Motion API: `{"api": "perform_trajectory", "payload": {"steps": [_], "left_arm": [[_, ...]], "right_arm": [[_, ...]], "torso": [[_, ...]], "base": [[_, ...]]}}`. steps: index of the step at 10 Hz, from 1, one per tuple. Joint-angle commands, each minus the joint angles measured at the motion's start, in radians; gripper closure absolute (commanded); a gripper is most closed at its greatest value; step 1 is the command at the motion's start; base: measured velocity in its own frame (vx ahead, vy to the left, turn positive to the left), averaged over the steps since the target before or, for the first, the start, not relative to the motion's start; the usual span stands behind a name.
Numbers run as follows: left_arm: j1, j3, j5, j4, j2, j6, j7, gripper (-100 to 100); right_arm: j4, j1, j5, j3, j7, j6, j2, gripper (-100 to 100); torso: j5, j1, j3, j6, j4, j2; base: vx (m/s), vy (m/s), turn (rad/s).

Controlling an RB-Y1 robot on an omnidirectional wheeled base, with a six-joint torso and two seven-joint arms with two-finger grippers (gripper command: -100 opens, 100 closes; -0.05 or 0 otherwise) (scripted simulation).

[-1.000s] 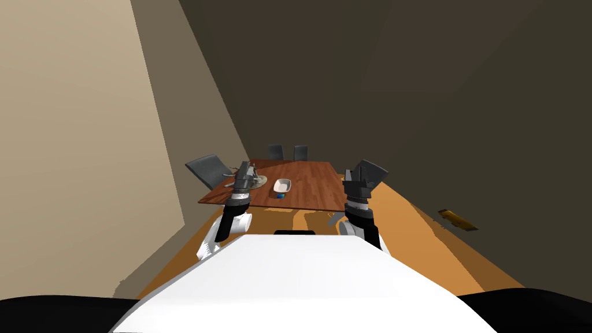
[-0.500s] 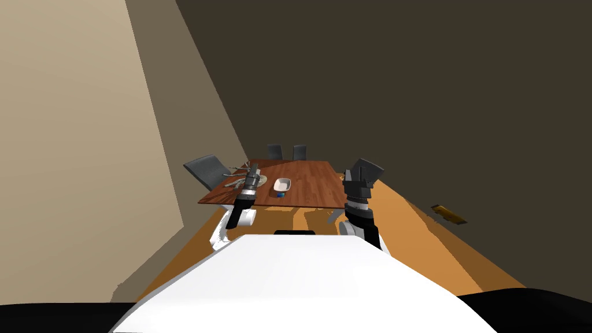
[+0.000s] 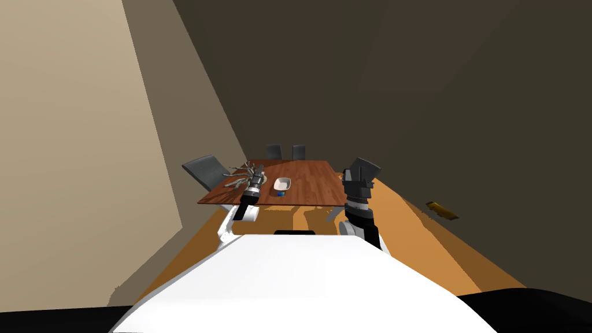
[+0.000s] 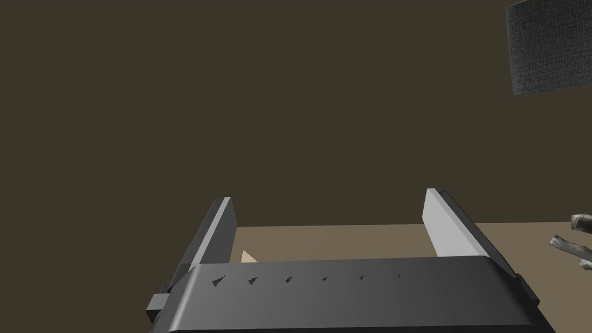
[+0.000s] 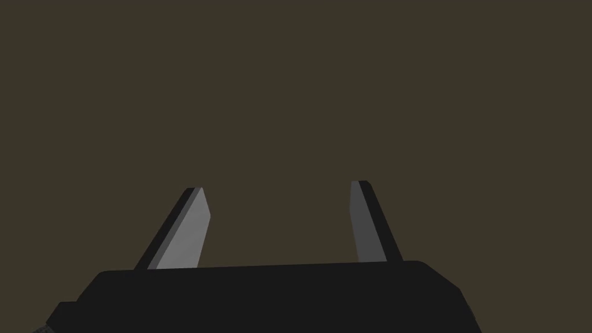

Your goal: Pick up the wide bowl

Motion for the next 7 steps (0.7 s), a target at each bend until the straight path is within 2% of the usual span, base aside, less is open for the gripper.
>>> {"api": "perform_trajectory", "payload": {"steps": [1,2,4,5,7], "left_arm": [[-0.036,-0.009,-0.008,0.05,0.003,0.05,0.014,-100],[-0.036,-0.009,-0.008,0.051,0.003,0.061,0.014,-100],[-0.083,-0.019,-0.015,0.119,0.005,0.125,0.031,-100],[-0.083,-0.019,-0.015,0.119,0.005,0.138,0.031,-100],[-0.128,-0.028,-0.018,0.187,0.005,0.199,0.047,-100]], "right_arm": [[0.0,0.0,0.0,0.0,0.0,0.0,0.0,0],[0.0,0.0,0.0,0.0,0.0,0.0,0.0,0],[0.0,0.0,0.0,0.0,0.0,0.0,0.0,0],[0.0,0.0,0.0,0.0,0.0,0.0,0.0,0],[0.0,0.0,0.0,0.0,0.0,0.0,0.0,0]], "torso": [[0.0,0.0,0.0,0.0,0.0,0.0],[0.0,0.0,0.0,0.0,0.0,0.0],[0.0,0.0,0.0,0.0,0.0,-0.001],[0.0,0.0,0.0,0.0,0.0,0.0],[0.0,-0.001,-0.001,0.0,0.0,-0.001]], "base": [[-0.027,0.019,-0.053],[-0.02,0.015,-0.027],[-0.019,0.014,-0.044],[-0.012,0.014,-0.016],[-0.004,0.011,-0.036]]}}
